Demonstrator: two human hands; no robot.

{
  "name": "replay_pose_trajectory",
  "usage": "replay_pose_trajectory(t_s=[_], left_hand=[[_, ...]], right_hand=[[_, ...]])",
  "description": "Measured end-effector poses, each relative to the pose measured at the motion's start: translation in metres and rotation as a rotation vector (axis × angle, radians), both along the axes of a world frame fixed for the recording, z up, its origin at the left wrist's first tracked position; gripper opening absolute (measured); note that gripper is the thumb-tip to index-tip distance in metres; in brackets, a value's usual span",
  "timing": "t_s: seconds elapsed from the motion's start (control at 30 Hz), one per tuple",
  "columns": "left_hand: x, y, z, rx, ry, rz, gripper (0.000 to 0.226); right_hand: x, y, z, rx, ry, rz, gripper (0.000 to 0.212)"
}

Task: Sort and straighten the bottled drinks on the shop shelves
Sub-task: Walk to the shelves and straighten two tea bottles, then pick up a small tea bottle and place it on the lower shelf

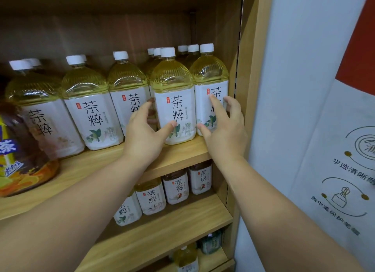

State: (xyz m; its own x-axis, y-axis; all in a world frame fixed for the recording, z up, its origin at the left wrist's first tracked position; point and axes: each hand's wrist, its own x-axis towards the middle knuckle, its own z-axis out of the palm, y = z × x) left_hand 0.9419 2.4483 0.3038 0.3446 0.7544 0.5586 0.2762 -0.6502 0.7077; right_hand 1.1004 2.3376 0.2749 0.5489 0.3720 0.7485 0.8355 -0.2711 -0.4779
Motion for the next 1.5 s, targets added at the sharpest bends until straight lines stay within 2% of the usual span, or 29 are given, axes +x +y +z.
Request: replay_pose_trajectory(t_s=[0.13, 0.37, 0.47, 0.57, 0.67, 0.8, 0.83, 0.93, 1.03, 1.2, 1.27, 1.37, 1.43, 1.5], left_hand=[[0.001, -0.007, 0.003, 0.017, -0.013, 0.002, 0.083], [0.0, -0.005, 0.002, 0.035, 0.055, 0.022, 0.085], [-0.007, -0.014, 0.004, -0.022, 0.051, 0.066, 0.086], [-0.03, -0.043, -0.005, -0.015, -0.09, 0.072, 0.07], [-0.065, -0.086, -0.044, 0.051, -0.18, -0.058, 0.049], [-0.11, -0.126, -0.119, 0.143, -0.057, -0.148, 0.04], [-0.119, -0.131, -0.139, 0.118, -0.022, -0.164, 0.037], [-0.134, -0.137, -0.195, -0.132, 0.048, -0.194, 0.026], [-0.141, -0.137, -0.248, -0.35, 0.189, -0.184, 0.031], [-0.124, -0.117, -0.333, -0.554, 0.456, -0.179, 0.038], [-0.107, -0.101, -0.366, -0.673, 0.584, -0.144, 0.054], [-0.083, -0.084, -0.403, -0.82, 0.572, -0.147, 0.071], [-0.07, -0.074, -0.423, -0.843, 0.55, -0.171, 0.067], [-0.061, -0.062, -0.441, -0.868, 0.551, -0.153, 0.052]], right_hand=[[0.001, -0.002, 0.003, -0.032, 0.006, 0.003, 0.079], [-0.005, -0.022, -0.012, -0.111, 0.106, 0.193, 0.073], [-0.017, -0.045, -0.027, -0.066, 0.165, 0.238, 0.068], [-0.03, -0.075, -0.053, 0.018, 0.21, 0.227, 0.06], [-0.04, -0.103, -0.095, 0.018, 0.297, 0.194, 0.053], [-0.053, -0.129, -0.166, -0.074, 0.511, 0.221, 0.043], [-0.056, -0.133, -0.184, -0.101, 0.542, 0.234, 0.038], [-0.064, -0.138, -0.235, -0.255, 0.599, 0.262, 0.026], [-0.07, -0.138, -0.276, -0.447, 0.759, 0.338, 0.021], [-0.072, -0.117, -0.343, -0.632, 0.946, 0.392, 0.037], [-0.07, -0.103, -0.366, -0.681, 0.989, 0.4, 0.044], [-0.067, -0.083, -0.399, -0.769, 0.984, 0.433, 0.048], [-0.065, -0.07, -0.42, -0.769, 0.991, 0.44, 0.055], [-0.063, -0.057, -0.437, -0.716, 1.033, 0.458, 0.058]])
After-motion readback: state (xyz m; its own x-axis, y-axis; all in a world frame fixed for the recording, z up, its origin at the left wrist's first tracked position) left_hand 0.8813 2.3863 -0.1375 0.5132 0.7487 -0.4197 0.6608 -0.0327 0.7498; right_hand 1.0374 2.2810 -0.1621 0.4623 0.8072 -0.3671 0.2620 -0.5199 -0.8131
